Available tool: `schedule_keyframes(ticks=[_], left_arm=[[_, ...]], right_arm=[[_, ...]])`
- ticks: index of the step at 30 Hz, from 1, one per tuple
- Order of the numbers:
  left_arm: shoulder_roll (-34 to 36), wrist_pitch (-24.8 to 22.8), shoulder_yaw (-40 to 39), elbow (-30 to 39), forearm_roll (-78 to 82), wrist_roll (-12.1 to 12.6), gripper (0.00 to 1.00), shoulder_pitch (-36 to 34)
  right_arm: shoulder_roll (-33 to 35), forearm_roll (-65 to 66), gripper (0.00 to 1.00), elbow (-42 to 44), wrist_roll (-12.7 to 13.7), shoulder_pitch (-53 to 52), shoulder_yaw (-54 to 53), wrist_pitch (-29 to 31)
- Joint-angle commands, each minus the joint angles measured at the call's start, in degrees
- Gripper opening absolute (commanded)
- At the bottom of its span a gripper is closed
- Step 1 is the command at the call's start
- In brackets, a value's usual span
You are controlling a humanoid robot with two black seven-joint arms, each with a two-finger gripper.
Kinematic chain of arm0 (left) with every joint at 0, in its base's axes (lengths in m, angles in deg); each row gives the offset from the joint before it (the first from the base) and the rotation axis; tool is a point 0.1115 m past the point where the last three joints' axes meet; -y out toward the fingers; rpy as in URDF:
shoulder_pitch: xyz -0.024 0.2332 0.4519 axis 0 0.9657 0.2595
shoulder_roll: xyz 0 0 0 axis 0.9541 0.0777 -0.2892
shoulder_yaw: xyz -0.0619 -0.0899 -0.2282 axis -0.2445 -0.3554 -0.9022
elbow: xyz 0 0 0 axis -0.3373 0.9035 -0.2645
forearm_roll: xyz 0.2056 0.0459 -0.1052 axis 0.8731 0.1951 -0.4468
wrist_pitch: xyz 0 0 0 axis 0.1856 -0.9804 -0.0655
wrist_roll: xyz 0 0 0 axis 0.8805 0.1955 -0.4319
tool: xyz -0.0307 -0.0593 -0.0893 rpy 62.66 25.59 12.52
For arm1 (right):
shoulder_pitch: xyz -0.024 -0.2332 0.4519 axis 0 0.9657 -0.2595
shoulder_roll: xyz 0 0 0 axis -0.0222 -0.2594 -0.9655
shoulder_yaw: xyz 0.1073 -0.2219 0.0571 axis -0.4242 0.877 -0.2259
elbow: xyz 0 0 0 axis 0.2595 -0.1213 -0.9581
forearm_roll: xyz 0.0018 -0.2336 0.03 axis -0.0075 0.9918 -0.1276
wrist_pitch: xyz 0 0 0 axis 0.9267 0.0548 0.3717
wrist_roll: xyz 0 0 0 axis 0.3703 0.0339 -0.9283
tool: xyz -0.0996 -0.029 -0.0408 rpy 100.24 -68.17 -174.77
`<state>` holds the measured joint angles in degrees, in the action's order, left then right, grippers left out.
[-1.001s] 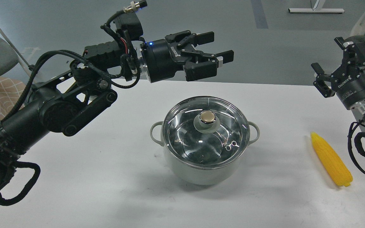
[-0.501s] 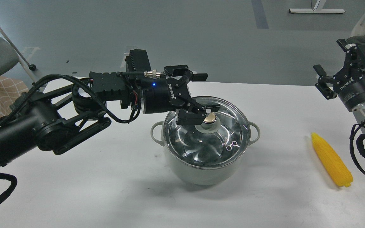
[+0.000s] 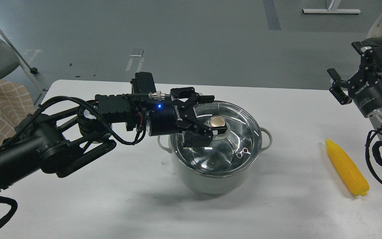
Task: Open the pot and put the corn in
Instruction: 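Swing the left gripper over the pot toward the glass lid knob, then lower the left gripper and close it on the brass lid knob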
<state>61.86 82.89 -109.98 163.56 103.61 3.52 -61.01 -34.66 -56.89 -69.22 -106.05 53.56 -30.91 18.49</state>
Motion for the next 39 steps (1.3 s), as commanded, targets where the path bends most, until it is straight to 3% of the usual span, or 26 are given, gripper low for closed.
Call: schedule_keyframes(ticks=[1, 26, 39], left_arm=[[-0.3, 0.0, 0.0, -0.8, 0.0, 0.0, 0.97, 0.3], [-3.7, 0.0, 0.0, -4.6, 0.0, 0.0, 0.94, 2.5], [-3.7, 0.1, -0.2, -4.7, 0.0, 0.0, 0.77, 4.0]], right_arm=[[0.0, 0.0, 0.99, 0.0, 0.0, 0.0, 0.0, 0.0], [-0.1, 0.0, 0.99, -0.1, 0.0, 0.4, 0.0, 0.0], [-0.1, 0.0, 0.99, -0.1, 0.0, 0.5, 0.0, 0.0]])
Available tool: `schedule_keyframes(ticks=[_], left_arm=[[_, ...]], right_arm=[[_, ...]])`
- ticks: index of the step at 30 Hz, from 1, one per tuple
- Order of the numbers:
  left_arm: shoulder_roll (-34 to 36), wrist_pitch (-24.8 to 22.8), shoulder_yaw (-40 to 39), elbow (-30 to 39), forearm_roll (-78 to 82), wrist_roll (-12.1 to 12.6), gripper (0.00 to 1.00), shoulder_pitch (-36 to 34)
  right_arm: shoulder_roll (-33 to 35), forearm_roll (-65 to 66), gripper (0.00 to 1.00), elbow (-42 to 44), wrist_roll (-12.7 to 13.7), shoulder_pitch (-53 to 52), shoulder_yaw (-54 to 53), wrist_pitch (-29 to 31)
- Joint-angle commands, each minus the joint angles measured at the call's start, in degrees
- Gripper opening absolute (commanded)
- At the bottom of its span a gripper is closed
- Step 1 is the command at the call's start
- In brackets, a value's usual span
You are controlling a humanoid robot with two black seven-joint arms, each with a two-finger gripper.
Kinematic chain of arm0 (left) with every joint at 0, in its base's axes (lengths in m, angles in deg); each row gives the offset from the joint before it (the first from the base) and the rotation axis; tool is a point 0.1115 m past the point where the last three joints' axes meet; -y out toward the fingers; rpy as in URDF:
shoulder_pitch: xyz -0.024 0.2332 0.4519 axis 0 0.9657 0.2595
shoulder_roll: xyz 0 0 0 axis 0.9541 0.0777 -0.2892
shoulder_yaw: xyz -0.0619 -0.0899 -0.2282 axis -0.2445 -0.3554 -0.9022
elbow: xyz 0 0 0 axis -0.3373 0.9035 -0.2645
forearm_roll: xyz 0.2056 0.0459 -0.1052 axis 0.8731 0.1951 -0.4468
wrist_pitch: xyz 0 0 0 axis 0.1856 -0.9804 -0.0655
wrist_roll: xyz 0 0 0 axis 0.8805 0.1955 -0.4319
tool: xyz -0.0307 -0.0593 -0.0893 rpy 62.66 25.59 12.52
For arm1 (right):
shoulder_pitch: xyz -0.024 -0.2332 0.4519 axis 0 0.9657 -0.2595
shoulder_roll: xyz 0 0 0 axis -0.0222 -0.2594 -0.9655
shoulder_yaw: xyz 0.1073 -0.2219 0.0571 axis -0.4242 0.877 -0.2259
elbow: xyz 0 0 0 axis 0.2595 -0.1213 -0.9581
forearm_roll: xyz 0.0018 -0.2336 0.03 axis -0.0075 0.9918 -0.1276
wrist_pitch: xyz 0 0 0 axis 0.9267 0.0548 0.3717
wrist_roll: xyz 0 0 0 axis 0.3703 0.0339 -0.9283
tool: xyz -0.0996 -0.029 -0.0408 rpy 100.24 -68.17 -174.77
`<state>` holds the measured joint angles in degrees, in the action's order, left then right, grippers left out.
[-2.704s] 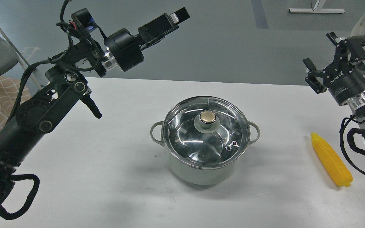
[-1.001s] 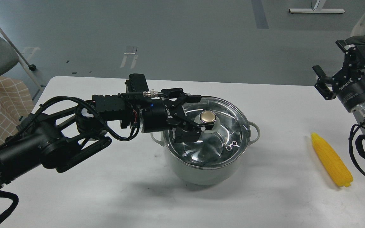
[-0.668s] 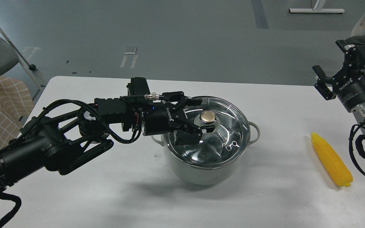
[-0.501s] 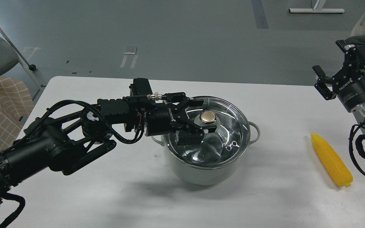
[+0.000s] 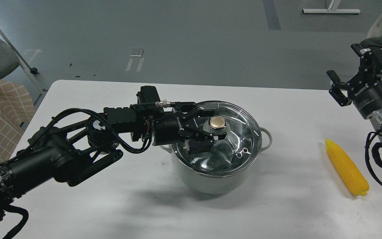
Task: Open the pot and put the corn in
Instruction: 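Lower the left gripper and close it on the brass lid knob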
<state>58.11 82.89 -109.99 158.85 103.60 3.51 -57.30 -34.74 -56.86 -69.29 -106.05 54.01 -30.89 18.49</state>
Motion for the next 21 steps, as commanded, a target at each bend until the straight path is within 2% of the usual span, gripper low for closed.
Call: schedule_keyframes(ticks=[1, 21], left_arm=[[-0.1, 0.1, -0.2, 0.0, 0.0, 0.0, 0.77, 0.3], [-1.0, 0.3, -0.6, -1.0, 0.0, 0.0, 0.71, 0.7]], right_arm=[[0.0, 0.0, 0.99, -0.1, 0.0, 0.0, 0.0, 0.0], [0.2, 0.0, 0.99, -0.3, 0.0, 0.3, -0.1, 0.0]])
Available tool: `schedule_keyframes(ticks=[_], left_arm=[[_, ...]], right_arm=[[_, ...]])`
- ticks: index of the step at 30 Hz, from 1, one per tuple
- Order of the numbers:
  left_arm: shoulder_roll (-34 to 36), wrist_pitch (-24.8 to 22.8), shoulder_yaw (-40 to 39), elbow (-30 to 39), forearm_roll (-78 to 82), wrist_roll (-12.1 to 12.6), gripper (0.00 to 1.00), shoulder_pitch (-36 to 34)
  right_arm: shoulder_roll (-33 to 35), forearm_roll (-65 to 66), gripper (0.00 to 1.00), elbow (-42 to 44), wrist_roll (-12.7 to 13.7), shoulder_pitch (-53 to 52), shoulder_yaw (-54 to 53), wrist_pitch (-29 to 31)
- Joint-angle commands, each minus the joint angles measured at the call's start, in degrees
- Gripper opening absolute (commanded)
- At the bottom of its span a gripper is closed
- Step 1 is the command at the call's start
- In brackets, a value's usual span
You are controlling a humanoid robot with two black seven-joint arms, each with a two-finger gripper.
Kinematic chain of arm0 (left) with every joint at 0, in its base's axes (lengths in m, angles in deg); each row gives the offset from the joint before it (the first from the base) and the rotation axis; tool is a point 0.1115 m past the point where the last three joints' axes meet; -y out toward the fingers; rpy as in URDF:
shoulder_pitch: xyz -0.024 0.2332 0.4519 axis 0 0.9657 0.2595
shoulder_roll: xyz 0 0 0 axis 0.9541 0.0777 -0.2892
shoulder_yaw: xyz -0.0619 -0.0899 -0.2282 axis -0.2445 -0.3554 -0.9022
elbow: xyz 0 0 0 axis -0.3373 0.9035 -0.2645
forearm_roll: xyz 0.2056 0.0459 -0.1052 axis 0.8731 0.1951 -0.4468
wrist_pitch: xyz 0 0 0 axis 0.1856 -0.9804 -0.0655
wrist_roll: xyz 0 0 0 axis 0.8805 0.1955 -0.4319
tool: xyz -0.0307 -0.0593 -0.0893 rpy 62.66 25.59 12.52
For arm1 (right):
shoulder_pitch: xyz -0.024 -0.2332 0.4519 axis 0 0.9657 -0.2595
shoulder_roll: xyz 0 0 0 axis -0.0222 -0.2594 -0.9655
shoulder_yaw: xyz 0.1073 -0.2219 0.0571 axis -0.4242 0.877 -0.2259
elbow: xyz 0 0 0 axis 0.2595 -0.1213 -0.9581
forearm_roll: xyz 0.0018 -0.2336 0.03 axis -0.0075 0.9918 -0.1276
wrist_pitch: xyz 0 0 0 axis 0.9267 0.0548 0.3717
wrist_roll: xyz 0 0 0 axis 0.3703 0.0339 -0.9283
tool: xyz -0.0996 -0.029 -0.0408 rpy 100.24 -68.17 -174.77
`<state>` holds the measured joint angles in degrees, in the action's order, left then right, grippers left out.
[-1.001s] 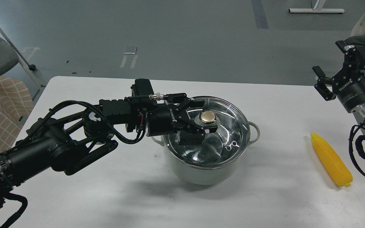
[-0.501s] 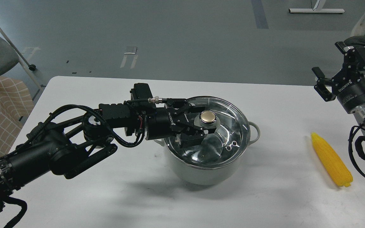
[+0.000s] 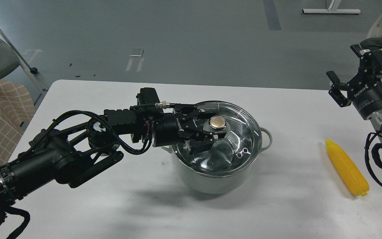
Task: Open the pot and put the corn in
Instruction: 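Lower the left gripper and close it on the brass lid knob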
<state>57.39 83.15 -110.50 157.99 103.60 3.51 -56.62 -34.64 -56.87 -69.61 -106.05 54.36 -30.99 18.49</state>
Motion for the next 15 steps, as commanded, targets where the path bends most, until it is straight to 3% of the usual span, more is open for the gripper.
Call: schedule_keyframes(ticks=[1, 11, 15], left_arm=[[-0.3, 0.0, -0.2, -0.3, 0.0, 0.0, 0.71, 0.0], [-1.1, 0.4, -0.3, -1.0, 0.0, 0.0, 0.70, 0.0], [-1.1, 0.6, -0.3, -1.0, 0.0, 0.1, 0.61, 0.0]], right_arm=[[0.1, 0.0, 0.99, 0.0, 0.0, 0.0, 0.0, 0.0], [0.1, 0.0, 0.99, 0.0, 0.0, 0.0, 0.0, 0.0], [0.1, 0.0, 0.99, 0.0, 0.0, 0.0, 0.0, 0.0]])
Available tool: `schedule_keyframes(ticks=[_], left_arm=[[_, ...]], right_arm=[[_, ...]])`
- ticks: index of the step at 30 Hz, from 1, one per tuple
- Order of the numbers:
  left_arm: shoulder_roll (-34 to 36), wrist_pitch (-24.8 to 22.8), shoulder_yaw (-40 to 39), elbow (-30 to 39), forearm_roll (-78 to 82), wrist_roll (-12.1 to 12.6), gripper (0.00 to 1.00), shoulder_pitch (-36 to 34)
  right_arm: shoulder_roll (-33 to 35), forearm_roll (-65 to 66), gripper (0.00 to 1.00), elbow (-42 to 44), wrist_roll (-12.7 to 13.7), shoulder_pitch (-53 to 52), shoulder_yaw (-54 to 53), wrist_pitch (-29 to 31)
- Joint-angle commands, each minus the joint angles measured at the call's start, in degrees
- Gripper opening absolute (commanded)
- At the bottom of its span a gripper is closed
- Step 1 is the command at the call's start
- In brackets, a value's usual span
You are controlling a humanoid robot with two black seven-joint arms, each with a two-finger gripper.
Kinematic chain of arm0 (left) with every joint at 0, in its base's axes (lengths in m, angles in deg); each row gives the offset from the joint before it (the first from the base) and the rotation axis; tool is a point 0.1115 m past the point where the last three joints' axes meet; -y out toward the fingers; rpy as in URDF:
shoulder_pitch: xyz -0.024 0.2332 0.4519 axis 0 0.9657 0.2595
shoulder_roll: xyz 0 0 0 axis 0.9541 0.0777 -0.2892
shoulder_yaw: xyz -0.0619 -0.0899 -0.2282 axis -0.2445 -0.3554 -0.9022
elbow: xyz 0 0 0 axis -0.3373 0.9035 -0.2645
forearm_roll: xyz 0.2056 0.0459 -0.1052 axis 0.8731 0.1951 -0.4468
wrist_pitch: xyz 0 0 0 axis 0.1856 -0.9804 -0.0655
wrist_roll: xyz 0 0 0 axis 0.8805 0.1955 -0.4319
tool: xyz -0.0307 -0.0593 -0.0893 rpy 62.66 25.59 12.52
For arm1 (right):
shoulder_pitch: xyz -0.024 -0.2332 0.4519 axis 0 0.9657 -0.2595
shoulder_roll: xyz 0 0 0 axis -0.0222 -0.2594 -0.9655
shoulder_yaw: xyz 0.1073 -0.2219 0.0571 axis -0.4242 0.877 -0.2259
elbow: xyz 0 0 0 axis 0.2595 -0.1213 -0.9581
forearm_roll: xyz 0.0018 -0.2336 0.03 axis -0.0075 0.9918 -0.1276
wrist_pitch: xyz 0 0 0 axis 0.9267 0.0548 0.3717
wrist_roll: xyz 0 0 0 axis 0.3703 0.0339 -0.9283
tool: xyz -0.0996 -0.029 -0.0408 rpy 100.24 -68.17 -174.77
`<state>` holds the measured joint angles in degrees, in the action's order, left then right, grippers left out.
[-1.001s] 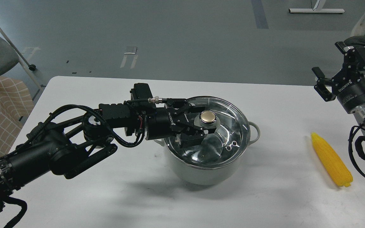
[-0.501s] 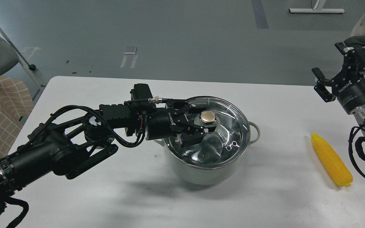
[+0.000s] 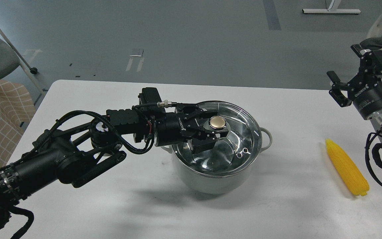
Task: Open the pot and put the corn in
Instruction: 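Lower the left gripper and close it on the brass lid knob, then lift the glass lid off the pot with the left gripper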
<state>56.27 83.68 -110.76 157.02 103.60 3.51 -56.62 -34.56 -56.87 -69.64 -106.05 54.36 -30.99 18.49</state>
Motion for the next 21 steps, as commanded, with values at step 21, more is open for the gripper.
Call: schedule_keyframes(ticks=[21], left_arm=[[-0.2, 0.0, -0.4, 1.0, 0.0, 0.7, 0.32, -2.5]], right_arm=[[0.0, -0.1, 0.99, 0.0, 0.0, 0.0, -0.1, 0.0]])
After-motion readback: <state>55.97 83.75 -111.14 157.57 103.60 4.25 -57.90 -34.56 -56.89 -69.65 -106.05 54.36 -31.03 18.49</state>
